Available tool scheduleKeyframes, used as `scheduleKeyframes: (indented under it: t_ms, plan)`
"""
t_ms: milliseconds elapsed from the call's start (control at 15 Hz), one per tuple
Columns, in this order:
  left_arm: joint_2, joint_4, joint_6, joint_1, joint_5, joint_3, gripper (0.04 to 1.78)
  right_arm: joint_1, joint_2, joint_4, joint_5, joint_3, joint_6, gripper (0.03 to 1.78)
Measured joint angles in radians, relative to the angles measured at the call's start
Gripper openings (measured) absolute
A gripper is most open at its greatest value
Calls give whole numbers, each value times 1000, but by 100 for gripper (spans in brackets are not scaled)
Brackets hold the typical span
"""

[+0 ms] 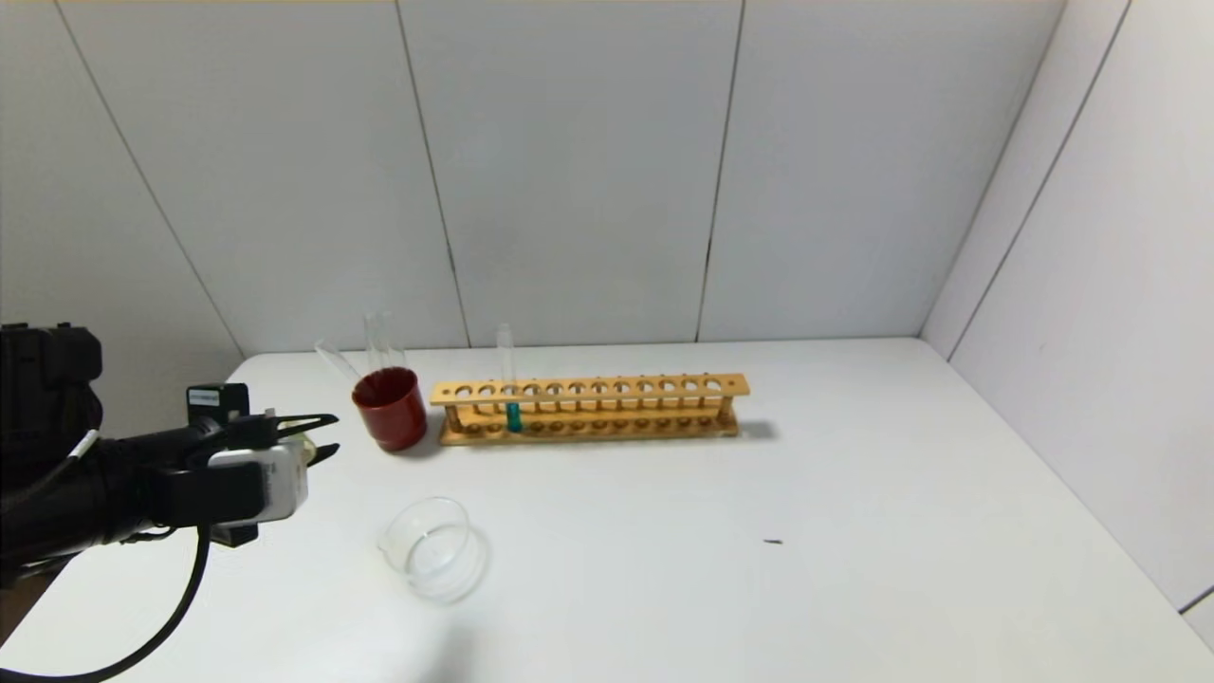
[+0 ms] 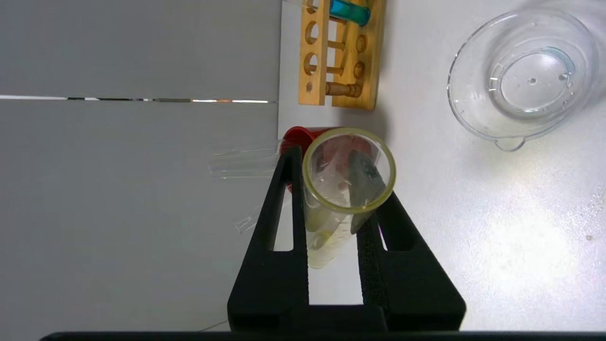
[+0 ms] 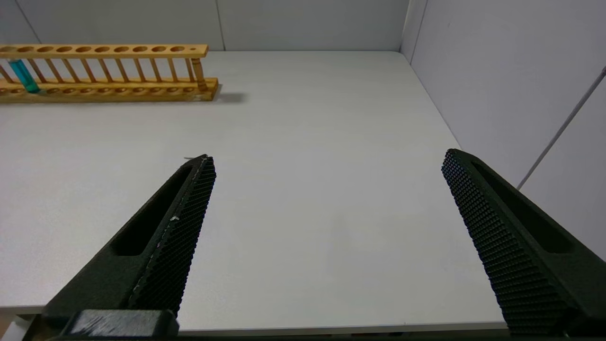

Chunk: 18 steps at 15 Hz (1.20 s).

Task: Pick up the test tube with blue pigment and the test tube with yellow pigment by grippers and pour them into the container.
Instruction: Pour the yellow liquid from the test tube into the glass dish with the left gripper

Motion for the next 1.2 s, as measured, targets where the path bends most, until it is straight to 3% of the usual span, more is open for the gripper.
scheduleKeyframes:
  t_ms: [333, 800, 1200]
  plan:
    - [7, -45, 44, 1, -3, 15, 34, 0, 0, 0, 0, 0, 0, 175]
    - [133, -395, 42, 7, -44, 109, 34, 0, 0, 0, 0, 0, 0, 175]
    - [195, -451, 48, 6, -94, 119, 34, 0, 0, 0, 0, 0, 0, 175]
